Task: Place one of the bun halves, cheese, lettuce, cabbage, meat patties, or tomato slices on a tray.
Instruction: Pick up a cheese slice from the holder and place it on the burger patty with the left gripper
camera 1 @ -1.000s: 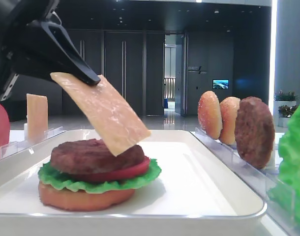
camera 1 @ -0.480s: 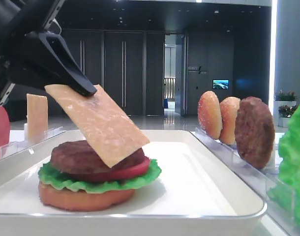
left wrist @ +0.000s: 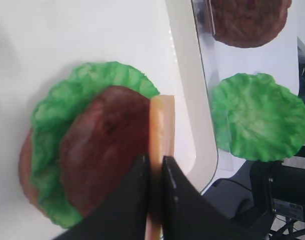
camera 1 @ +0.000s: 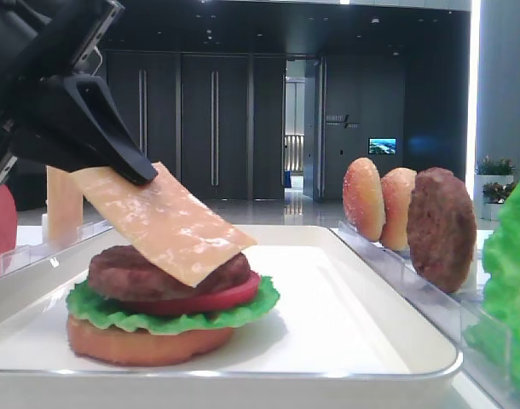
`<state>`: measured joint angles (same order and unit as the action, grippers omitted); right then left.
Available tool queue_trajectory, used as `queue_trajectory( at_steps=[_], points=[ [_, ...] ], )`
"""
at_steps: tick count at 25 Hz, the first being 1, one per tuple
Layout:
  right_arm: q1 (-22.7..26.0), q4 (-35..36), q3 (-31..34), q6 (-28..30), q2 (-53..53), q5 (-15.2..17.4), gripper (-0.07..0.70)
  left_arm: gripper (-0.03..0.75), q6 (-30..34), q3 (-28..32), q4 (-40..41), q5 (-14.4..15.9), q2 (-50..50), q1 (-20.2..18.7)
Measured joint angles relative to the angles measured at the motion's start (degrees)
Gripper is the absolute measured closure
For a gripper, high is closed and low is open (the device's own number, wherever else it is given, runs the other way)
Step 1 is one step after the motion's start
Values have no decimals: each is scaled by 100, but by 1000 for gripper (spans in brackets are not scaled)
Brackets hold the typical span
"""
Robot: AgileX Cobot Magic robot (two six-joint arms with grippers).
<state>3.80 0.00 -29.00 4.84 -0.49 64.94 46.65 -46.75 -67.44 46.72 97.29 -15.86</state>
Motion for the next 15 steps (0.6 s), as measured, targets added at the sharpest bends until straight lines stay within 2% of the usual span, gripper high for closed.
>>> queue_trajectory(
  at_steps=[10,15],
  points=[
    [0,0,0,0,0,0,146,678,-69,0,35,-24,0,0],
    [0,0,0,0,0,0,146,627,-272,0,206,-24,0,0]
  ],
)
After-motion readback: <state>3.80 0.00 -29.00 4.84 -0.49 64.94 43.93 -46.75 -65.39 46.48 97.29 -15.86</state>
